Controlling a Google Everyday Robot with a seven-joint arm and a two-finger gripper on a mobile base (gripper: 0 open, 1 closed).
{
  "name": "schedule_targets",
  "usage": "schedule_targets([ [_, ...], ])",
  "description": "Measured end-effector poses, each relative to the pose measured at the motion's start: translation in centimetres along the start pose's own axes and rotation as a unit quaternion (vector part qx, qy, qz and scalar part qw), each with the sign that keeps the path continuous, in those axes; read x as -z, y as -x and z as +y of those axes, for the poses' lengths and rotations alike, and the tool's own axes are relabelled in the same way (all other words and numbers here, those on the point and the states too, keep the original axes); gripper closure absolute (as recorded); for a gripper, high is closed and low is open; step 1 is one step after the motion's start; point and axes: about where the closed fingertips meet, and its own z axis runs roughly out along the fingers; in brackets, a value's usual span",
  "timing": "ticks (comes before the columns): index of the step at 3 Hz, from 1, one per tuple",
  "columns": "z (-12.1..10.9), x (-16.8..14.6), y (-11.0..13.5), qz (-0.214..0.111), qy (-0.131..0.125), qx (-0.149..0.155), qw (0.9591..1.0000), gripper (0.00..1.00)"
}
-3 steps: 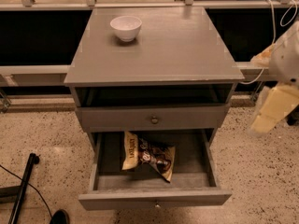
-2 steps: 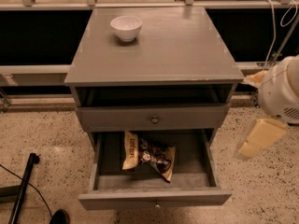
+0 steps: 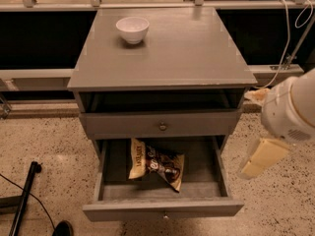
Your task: Pick brown chip bag from middle drawer and place on counter
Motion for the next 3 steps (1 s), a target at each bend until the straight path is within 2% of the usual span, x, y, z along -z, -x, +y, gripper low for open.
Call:
schedule_targets([
  [1, 3.6, -3.7, -0.4, -0.056, -0.004, 0.003, 0.9984, 0.00],
  [2, 4.8, -5.5, -0.6, -0.109, -0.048, -0.008, 0.9929, 0.00],
  [3, 3.0, -4.7, 0.1, -0.132, -0.093, -0.005, 0.9869, 0.00],
])
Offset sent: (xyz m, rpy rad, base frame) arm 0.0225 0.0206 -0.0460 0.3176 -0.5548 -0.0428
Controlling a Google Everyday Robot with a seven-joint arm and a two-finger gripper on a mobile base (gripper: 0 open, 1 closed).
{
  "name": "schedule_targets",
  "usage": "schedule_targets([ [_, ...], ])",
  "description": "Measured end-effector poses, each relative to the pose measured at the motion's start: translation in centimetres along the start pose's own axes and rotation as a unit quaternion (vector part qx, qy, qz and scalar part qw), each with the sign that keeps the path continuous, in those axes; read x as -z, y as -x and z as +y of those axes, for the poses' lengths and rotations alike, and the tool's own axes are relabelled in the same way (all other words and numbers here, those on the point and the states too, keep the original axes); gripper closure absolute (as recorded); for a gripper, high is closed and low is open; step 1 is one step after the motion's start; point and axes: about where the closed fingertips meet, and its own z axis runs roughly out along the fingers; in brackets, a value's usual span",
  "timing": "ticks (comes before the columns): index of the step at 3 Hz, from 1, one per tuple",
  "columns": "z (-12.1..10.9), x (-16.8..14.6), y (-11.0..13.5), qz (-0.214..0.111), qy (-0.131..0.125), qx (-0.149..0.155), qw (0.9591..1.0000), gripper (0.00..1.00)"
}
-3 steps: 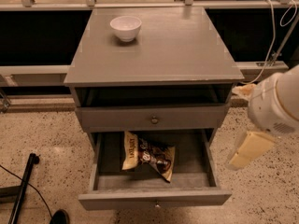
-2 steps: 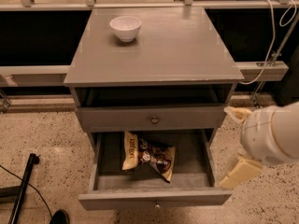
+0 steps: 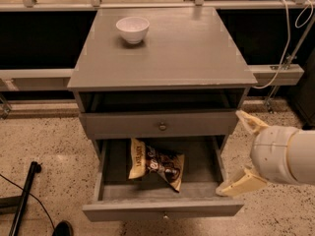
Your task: Pick brown chip bag from middle drawer and place on counter
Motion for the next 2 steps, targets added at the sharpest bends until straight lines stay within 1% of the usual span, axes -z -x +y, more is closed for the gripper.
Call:
schedule_targets([
  [1, 1.4, -2.1, -0.1, -0.009, 0.018, 0.001, 0.9998, 0.00],
  [2, 3.9, -7.3, -0.7, -0.030, 0.033, -0.012, 0.9989, 0.00],
])
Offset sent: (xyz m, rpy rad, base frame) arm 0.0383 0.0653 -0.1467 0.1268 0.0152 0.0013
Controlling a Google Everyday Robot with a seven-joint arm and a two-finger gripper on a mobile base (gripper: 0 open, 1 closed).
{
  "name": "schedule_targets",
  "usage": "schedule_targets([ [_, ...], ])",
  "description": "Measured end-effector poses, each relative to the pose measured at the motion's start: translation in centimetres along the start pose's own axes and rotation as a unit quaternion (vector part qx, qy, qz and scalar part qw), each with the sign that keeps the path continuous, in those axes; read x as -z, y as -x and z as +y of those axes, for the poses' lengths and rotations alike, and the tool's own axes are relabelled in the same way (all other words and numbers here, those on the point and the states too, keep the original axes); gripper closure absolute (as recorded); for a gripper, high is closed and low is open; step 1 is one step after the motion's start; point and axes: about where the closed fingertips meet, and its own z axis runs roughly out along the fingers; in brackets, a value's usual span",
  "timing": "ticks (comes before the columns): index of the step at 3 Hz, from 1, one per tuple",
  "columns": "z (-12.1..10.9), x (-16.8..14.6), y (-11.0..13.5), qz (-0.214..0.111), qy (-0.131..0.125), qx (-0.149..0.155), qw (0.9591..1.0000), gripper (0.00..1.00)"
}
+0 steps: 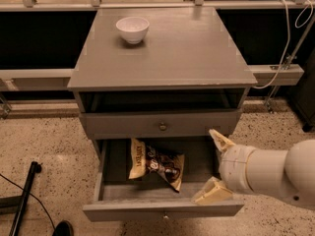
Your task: Pick brown chip bag from middle drawer and place on counter
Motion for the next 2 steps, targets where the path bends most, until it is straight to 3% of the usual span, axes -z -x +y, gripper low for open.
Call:
schedule_targets([
  [1, 1.4, -6.2, -2.5, -0.010, -0.001, -0.030, 0.9995, 0.00],
  [2, 0.3, -9.9, -3.0, -0.059, -0.015, -0.048, 0.9970, 0.00],
])
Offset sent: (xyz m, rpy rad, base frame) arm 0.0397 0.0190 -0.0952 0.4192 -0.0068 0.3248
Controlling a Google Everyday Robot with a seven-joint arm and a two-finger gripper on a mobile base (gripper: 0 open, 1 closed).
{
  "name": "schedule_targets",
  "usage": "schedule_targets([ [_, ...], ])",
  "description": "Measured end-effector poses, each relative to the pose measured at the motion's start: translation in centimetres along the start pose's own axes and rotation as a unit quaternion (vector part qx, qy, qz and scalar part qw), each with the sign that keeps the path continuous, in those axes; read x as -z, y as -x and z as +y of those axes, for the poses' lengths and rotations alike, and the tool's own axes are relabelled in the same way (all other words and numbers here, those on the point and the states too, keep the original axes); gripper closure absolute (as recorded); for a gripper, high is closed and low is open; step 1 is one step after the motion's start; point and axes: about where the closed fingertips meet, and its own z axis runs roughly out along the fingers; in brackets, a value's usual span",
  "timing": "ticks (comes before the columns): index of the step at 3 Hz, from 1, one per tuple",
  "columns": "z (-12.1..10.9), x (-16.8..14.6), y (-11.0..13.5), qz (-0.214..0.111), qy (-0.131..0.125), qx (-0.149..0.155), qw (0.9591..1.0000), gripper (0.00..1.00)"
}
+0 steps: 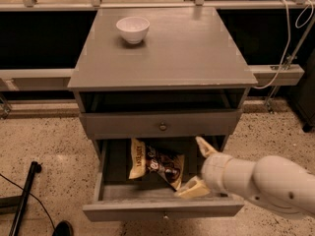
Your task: Pick brown chip bag from middle drawer and place on counter
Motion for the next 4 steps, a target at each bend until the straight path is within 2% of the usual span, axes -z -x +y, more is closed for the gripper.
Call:
schedule_targets([
  [1, -1.3, 0.1, -2.6, -0.013, -0.016, -0.004, 0.9998, 0.00],
  [2, -0.3, -2.6, -1.5, -0.028, 0.020, 0.009, 0.9994, 0.00],
  [4, -0.6, -10.5, -2.2, -0.070, 0.049, 0.008, 0.9963, 0.00],
])
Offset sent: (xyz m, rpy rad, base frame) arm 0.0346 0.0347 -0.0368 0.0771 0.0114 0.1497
